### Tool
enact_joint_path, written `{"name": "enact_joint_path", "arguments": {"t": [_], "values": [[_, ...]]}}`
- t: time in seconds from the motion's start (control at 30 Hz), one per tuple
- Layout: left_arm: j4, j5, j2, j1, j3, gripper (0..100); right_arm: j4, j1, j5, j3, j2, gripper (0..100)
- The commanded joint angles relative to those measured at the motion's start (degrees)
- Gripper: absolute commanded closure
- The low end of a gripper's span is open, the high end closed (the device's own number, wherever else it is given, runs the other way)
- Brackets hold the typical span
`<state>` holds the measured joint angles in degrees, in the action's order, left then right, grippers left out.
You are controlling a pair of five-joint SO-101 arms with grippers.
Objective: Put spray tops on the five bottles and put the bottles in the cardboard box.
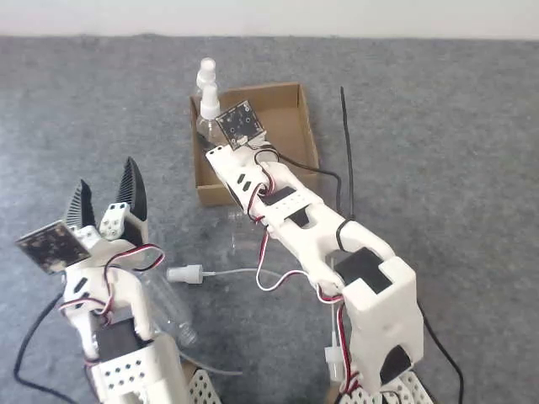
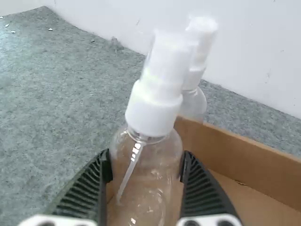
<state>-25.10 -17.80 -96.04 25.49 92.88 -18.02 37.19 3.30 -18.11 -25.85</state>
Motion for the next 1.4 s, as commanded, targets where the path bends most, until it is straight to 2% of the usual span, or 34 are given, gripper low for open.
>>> {"name": "enact_joint_path", "arguments": {"t": [0.0,0.53,0.87,1.23,1.37], "values": [[1.93,0.44,-0.62,-0.09,-0.57,73,-1.27,-0.31,0.62,3.25,1.36,99.2],[1.93,0.44,-0.62,-0.09,-0.57,73,-1.45,-0.13,0.79,1.85,1.45,98.8],[1.93,0.44,-0.62,0.00,-0.57,73,-10.07,0.04,0.97,2.02,-3.47,98.8],[1.93,0.44,-0.62,0.09,-0.57,73,-9.71,0.04,0.97,2.02,-3.56,98.7],[1.93,0.44,-0.62,0.09,-0.57,73,-9.71,0.04,0.97,1.93,-3.65,90.7]]}}
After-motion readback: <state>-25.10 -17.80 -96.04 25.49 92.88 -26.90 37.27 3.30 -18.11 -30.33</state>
